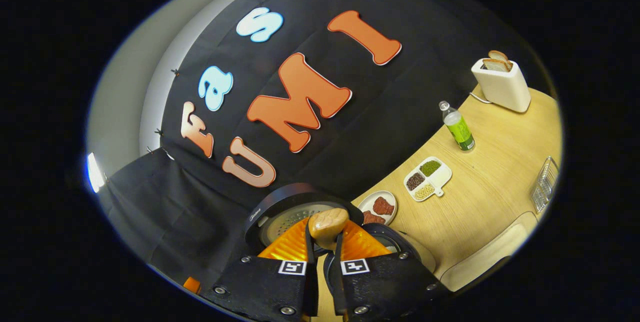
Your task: Close the left gripper, press the button to open the rice cooker; take a wooden spoon from the chopstick holder with the right hand, scoop a spoonful of rice and pour it into the rice cooker, then put the wooden spoon back into the chopstick holder.
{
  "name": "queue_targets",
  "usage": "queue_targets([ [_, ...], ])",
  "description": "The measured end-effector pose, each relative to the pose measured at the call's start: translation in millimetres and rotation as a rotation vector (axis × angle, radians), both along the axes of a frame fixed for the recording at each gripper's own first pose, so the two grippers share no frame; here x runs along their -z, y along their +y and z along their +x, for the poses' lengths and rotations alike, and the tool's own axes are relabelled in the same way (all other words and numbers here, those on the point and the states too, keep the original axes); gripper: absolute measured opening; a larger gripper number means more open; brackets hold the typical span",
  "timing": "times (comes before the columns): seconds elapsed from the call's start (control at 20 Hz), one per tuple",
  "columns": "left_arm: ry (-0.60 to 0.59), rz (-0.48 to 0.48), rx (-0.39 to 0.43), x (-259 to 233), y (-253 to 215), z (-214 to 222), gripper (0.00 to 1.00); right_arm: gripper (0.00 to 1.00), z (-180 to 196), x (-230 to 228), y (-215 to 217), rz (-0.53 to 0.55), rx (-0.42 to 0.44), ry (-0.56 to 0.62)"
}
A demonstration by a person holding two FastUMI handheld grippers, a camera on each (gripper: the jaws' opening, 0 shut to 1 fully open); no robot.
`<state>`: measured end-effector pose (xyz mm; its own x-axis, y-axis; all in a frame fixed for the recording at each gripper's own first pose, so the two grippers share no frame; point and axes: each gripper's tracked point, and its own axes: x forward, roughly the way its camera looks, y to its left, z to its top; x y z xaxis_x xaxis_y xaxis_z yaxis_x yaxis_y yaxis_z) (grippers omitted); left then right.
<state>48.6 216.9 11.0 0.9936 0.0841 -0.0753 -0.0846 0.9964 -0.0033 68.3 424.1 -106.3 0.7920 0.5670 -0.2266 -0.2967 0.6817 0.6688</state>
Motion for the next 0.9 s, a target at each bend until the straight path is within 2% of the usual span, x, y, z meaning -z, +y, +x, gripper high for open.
queue_targets([
  [0.9,0.0,0.004,-0.017,2,3,6,0.98,0.11,-5,-6,27,-0.235,-0.071,-0.19],
])
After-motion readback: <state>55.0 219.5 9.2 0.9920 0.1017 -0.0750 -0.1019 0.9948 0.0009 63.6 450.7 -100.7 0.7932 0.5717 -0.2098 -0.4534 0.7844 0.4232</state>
